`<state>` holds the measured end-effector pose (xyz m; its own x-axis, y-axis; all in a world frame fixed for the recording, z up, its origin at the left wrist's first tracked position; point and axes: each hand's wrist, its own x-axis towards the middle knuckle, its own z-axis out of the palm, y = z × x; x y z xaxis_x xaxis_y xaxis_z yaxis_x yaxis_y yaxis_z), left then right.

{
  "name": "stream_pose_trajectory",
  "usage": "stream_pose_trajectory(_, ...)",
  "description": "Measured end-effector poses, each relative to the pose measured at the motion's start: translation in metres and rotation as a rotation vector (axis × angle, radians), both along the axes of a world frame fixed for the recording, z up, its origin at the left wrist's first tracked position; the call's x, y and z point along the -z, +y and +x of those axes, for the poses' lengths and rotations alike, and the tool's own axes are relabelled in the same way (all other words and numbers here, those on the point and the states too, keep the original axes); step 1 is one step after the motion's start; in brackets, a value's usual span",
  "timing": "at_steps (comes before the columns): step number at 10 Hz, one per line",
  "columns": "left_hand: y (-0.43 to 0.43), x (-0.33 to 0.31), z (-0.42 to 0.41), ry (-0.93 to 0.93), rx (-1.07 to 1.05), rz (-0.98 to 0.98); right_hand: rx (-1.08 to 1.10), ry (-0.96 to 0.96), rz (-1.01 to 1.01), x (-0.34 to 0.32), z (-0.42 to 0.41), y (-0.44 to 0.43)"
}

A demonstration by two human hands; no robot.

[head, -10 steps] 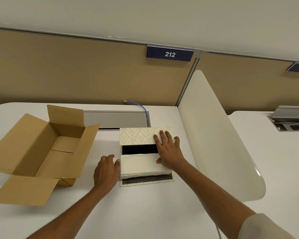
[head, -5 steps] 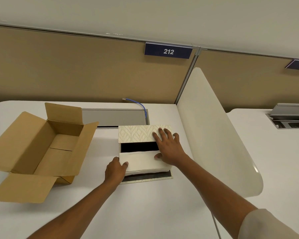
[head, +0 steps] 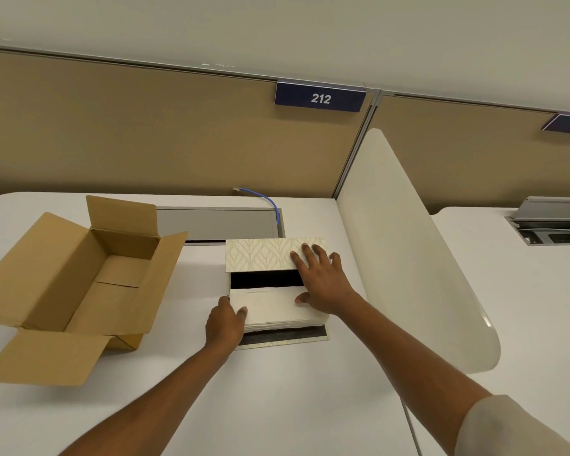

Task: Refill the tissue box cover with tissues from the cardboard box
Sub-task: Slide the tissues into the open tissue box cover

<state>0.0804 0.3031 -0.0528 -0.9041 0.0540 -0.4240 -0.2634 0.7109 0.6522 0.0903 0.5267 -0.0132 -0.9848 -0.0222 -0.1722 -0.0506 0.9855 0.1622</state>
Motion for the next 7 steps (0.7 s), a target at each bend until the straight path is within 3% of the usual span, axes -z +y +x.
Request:
stream_pose_trajectory(4,-0.002,0.002,-0.001,-0.01,-0.009,0.023,-0.013,-0.004,0.006,-0.003,0.001,0.0)
stream_pose_trajectory(5,-0.003,-0.003,-0.001,0.09,0.006,-0.085,-0.016,-0.005,0.006,-0.003,0.003,0.001)
stream_pose_trajectory(6,-0.011,-0.011,-0.005,0.365,0.129,-0.315,-0.031,-0.007,0.004,-0.004,0.003,0.003)
stream_pose_trajectory(7,-0.019,-0.011,-0.018,0.517,0.311,-0.511,-0.049,-0.021,-0.009,-0.004,0.004,0.006)
